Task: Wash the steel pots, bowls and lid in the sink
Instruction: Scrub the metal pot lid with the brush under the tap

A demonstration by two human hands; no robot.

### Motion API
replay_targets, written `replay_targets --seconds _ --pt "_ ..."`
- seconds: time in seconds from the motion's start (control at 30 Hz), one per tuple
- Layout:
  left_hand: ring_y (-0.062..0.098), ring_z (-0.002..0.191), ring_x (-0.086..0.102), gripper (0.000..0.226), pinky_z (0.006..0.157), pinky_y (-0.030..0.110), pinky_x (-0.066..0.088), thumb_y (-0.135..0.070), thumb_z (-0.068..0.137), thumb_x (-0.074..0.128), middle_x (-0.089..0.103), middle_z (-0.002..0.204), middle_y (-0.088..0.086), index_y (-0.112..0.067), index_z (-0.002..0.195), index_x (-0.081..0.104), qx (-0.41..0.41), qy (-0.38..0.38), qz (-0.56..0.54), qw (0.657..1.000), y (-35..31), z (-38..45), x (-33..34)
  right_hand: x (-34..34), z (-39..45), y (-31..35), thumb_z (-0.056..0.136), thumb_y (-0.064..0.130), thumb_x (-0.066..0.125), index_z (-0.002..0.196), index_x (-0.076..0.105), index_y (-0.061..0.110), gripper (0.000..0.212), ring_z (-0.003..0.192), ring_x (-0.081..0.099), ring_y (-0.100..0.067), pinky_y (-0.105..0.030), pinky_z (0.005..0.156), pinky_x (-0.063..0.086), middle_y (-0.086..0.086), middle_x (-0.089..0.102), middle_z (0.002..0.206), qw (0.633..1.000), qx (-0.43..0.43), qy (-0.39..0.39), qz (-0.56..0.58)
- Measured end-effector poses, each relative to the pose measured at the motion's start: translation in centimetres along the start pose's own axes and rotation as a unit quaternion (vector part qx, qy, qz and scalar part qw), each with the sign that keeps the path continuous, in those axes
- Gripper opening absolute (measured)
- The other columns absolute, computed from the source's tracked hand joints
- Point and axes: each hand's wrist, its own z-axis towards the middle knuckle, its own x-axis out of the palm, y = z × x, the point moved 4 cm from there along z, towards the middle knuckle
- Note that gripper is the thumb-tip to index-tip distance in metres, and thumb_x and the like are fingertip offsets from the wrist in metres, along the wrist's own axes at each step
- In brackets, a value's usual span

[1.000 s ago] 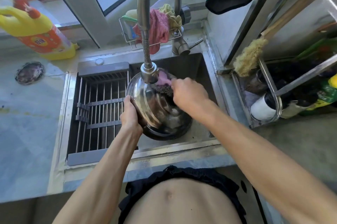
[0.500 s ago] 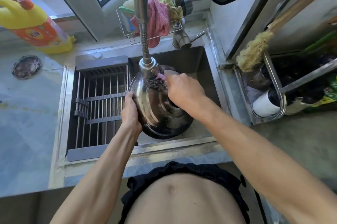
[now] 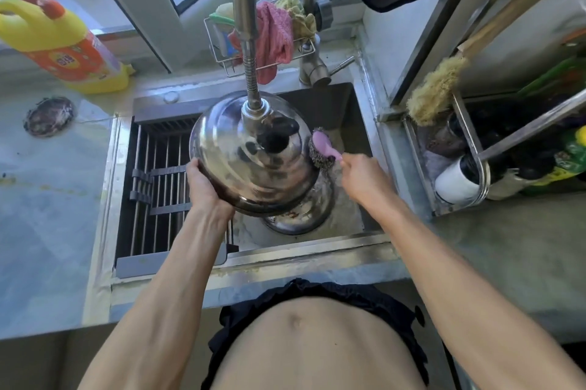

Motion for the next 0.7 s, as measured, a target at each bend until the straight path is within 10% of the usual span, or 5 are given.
replay_targets --seconds 0.3,0.7 --pt "0.03 0.09 0.076 0.052 0.084 0.049 0.062 -0.064 0.088 0.059 0.079 0.096 0.007 -0.018 0.11 0.072 -0.005 -0.066 0.017 0.998 2.6 -2.7 4.1 1.1 -7.4 4.0 0.106 0.024 0.039 0.122 0.055 0.016 0.024 0.046 0.044 -0.019 -0.028 0.038 0.027 0.002 0.051 0.061 0.98 -0.179 -0.062 -0.059" --pt "0.033 0.087 0.074 0.062 0.083 0.049 0.062 -0.066 0.088 0.062 0.076 0.1 0.011 -0.012 0.119 0.067 -0.009 -0.071 0.08 0.994 3.4 -3.6 3.4 0.8 -8.0 6.5 0.101 0.015 0.041 0.126 0.05 0.018 0.027 0.066 0.068 -0.034 -0.033 0.048 0.036 -0.01 0.066 0.076 0.961 -0.224 -0.11 -0.116"
